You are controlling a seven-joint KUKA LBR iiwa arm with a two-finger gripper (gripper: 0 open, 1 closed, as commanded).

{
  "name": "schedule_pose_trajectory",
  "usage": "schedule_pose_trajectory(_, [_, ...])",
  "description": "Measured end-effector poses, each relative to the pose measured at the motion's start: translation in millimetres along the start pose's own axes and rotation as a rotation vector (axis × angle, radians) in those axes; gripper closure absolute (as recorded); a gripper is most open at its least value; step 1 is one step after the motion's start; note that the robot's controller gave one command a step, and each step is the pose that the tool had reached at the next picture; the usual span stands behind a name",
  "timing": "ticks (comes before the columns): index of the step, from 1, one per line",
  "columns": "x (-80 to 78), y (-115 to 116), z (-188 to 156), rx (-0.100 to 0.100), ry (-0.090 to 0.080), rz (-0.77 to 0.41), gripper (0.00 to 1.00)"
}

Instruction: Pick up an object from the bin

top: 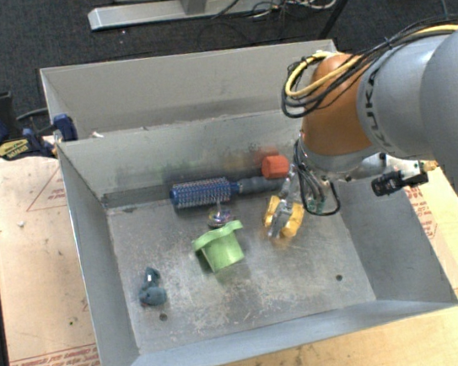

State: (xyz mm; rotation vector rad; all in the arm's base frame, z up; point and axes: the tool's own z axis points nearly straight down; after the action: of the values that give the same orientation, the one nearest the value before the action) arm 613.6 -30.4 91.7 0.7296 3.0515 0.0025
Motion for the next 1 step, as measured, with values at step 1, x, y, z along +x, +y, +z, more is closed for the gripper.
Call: schedule_pose_trajectory(1, [-2.3,1.9,-79.9,-0.003,-0.006,-0.003,1.0])
